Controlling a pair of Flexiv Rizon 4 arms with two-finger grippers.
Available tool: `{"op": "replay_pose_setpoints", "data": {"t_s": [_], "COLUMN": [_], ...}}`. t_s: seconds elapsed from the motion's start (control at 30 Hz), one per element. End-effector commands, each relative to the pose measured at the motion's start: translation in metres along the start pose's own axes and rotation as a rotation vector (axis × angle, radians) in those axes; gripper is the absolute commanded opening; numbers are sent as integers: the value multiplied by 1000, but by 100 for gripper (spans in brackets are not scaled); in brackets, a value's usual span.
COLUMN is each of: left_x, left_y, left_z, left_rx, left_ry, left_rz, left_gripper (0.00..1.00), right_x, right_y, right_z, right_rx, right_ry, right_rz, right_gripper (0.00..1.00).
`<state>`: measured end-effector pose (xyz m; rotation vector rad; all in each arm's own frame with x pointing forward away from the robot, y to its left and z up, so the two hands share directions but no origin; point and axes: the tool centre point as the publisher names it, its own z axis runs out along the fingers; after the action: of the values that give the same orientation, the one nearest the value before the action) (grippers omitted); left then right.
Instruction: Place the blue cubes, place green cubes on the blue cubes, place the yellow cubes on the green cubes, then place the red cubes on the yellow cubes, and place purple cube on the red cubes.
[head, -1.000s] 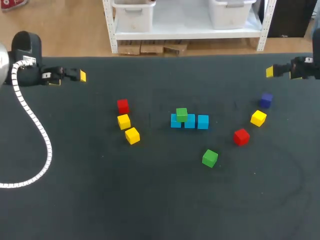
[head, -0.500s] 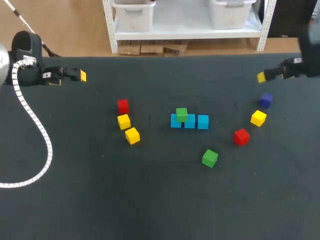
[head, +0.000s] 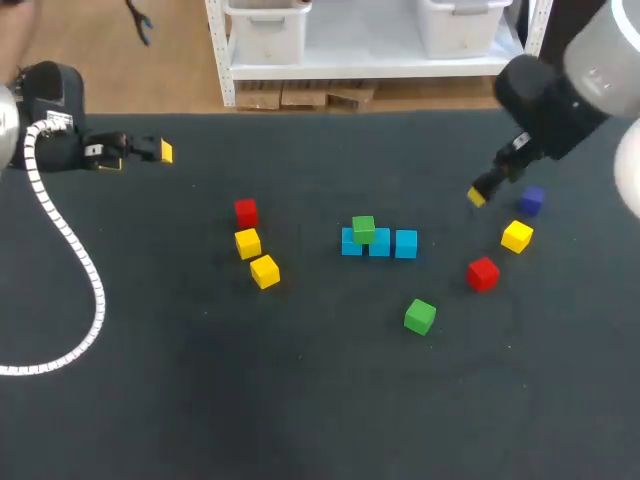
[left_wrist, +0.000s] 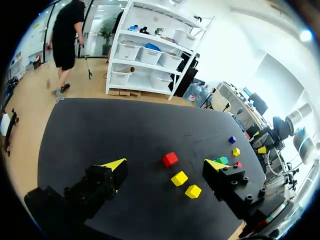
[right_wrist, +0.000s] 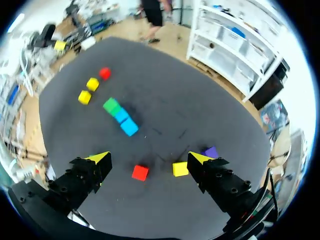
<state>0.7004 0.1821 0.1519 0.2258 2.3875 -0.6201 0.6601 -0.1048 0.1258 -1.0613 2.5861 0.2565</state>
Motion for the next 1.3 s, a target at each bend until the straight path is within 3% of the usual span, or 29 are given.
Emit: {"op": "replay_pose_setpoints", "data": {"t_s": [0.03,0.37,0.53,1.03,1.3], "left_x": [1,1,1,1,1], "left_y": [2,2,2,2,2], "left_z": [0,0,0,0,0], "left_rx": [10,10,10,10,10], "left_ry": [-6,-6,-6,-6,-6], "left_rz": [2,2,2,2,2], "left_gripper": [100,100,100,100,100], "right_x": [4,24,30,45,51], "right_y": [19,68,86,102,116], "right_z": [7,48,72,113,115], "right_rx": [-19,-136,-121,-168,-189], "right_ry": [61,138,206,315,340], "right_rz": [-65,-128,-175,-217,-278], "right_gripper": [100,100,100,100,100]}}
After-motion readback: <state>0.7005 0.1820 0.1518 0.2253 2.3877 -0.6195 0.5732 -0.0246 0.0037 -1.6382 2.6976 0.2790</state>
